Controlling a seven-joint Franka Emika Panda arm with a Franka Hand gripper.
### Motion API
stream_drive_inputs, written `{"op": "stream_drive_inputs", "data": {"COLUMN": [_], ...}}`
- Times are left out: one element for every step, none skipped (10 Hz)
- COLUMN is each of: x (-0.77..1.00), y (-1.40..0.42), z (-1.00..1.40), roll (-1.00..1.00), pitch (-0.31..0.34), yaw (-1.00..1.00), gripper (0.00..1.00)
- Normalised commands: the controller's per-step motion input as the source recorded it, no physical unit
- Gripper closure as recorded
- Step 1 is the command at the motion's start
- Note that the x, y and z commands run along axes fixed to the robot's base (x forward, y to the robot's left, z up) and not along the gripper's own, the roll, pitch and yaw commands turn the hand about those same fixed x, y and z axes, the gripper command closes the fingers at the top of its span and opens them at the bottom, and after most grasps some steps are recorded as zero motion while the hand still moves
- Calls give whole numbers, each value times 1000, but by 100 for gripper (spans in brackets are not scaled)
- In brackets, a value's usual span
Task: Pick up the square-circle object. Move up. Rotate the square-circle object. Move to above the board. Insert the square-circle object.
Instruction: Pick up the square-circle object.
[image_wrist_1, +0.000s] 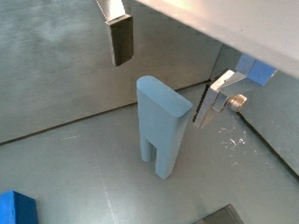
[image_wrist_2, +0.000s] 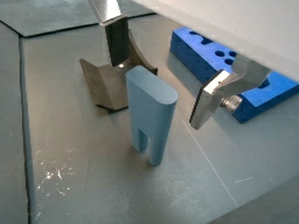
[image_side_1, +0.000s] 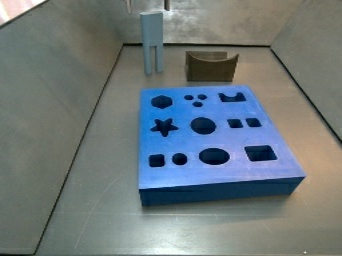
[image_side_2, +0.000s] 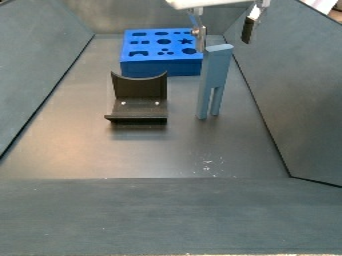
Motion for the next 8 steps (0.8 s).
{"op": "stream_drive_inputs", "data": {"x": [49, 20, 43, 60, 71, 54, 60, 23], "y": [0, 0, 0, 0, 0, 0, 0, 0], "z": [-197, -163, -163, -183, -229, -243, -291, -291], "roll": [0, -6, -19, -23, -16, -11, -6, -9], "pitch": [-20, -14, -26, -34, -39, -54, -60, -61], "yaw": [-111, -203, -214, -203, -163, -126, -66, -43], "gripper": [0, 0, 0, 0, 0, 0, 0, 0]}}
